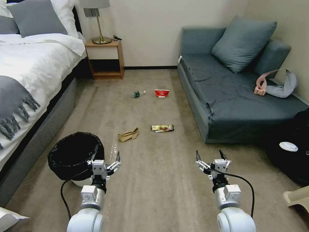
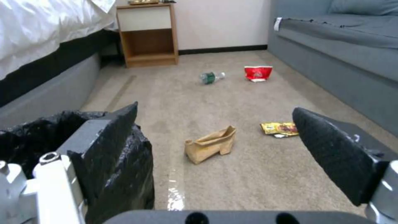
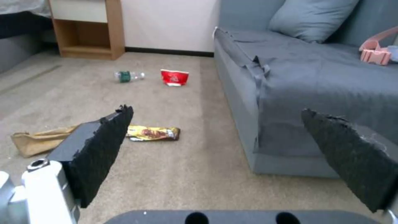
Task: Pick up the trash bin, then pick up the garbage on the floor and place it into the trash bin.
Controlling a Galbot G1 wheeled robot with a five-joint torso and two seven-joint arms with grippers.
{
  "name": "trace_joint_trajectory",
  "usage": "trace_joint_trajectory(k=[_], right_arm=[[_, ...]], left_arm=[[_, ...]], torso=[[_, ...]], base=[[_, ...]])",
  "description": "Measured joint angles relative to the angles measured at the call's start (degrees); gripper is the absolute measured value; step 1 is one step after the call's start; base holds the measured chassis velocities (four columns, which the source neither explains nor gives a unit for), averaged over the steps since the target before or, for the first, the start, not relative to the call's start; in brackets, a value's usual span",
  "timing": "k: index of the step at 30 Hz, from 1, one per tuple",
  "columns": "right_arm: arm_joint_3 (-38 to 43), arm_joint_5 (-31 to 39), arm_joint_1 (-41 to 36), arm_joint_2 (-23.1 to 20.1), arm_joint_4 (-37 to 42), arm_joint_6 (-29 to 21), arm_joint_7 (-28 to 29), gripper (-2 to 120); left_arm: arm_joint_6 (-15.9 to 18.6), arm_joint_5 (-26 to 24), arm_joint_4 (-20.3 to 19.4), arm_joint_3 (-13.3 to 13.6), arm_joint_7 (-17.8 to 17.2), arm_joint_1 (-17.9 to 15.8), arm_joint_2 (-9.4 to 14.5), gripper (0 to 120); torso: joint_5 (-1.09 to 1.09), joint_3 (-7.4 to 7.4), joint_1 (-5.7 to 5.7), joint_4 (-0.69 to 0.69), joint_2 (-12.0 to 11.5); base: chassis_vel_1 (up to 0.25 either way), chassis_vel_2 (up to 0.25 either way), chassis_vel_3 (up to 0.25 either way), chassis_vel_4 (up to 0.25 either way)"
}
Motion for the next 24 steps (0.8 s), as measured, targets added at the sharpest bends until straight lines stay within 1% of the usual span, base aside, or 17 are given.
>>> trace_joint_trajectory(k=[20, 22, 23, 24], right_arm=[[0.0, 0.0, 0.0, 0.0, 0.0, 0.0, 0.0, 100], [0.0, 0.3, -0.2, 0.1, -0.5, -0.5, 0.9, 100], [0.0, 1.0, -0.8, 0.2, -1.5, -1.4, 2.5, 100], [0.0, 1.0, -0.8, 0.2, -1.5, -1.4, 2.5, 100]], left_arm=[[0.0, 0.0, 0.0, 0.0, -0.1, 0.0, 0.0, 100], [0.9, -1.0, 0.2, 0.6, -1.8, -0.6, 0.6, 99], [1.9, -2.0, 0.4, 1.1, -3.4, -1.2, 1.2, 94], [1.9, -2.0, 0.4, 1.1, -3.4, -1.2, 1.2, 94]], torso=[[0.00, 0.00, 0.00, 0.00, 0.0], [0.00, 0.00, 0.00, 0.01, 0.0], [-0.02, 0.00, 0.00, 0.03, 0.0], [-0.02, 0.00, 0.00, 0.03, 0.0]], base=[[0.000, 0.000, 0.000, 0.000], [0.000, 0.000, 0.000, 0.000], [0.000, 0.000, 0.000, 0.000], [0.000, 0.000, 0.000, 0.000]])
